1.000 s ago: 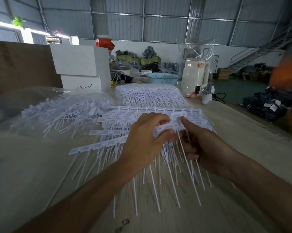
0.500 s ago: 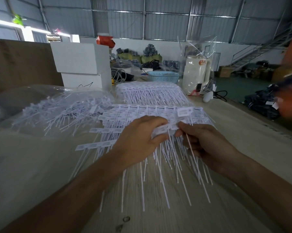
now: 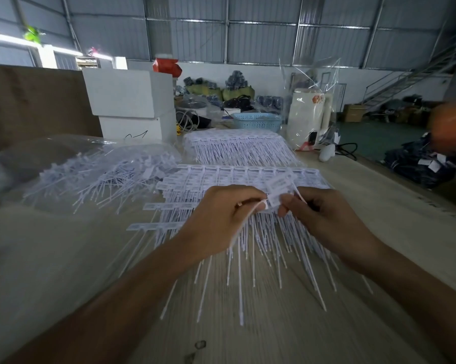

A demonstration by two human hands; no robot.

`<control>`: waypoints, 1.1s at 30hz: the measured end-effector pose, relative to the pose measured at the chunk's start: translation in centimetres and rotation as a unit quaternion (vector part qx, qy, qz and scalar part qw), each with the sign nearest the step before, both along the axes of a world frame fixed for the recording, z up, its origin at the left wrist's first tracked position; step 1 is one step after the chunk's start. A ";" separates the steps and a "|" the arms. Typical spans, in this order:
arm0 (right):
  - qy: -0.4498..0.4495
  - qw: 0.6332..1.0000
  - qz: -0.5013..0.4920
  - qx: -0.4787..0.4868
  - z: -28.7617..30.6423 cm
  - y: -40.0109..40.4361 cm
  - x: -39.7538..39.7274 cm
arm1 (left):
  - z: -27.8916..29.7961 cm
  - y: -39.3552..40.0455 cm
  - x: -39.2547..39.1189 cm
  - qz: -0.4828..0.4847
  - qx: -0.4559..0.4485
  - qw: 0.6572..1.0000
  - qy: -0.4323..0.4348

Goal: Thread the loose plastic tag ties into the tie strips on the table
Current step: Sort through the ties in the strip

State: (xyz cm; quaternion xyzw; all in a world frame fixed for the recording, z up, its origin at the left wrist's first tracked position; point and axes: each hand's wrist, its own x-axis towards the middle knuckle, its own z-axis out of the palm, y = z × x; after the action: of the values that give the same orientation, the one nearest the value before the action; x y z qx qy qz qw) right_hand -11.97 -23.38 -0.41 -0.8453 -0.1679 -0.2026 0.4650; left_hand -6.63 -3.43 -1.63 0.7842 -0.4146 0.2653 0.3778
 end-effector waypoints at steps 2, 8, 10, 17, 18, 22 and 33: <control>0.021 1.000 0.014 -0.013 -0.3 -0.1 0.3 | 0.1 0.1 0.0 -0.010 0.002 0.999 -0.050; 0.082 0.993 -0.029 0.084 0.7 -2.3 0.7 | -0.5 1.0 0.5 0.009 0.104 0.992 -0.068; 0.115 0.979 -0.021 0.166 0.7 -2.5 0.6 | -0.6 0.7 0.2 0.020 0.063 0.997 -0.024; 0.267 0.933 0.061 0.235 -0.4 0.7 0.2 | -0.2 -0.3 -0.8 0.062 0.001 0.998 0.019; 0.277 0.927 0.077 0.241 -0.4 0.9 0.1 | -0.2 -0.5 -0.9 0.066 -0.003 0.998 -0.001; 0.267 0.936 0.100 0.206 -0.6 1.1 0.1 | 0.1 -0.7 -1.3 0.029 -0.011 0.999 -0.033; 0.257 0.925 0.026 0.279 -0.7 0.0 0.8 | -0.5 0.5 -0.6 0.072 0.051 0.996 0.025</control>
State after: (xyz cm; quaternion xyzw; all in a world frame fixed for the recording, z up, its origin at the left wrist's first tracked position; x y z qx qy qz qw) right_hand -11.16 -23.41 -1.13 -0.6994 -0.0008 -0.0048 0.7147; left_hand -7.22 -2.95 -2.18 0.8365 -0.3605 0.2508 0.3276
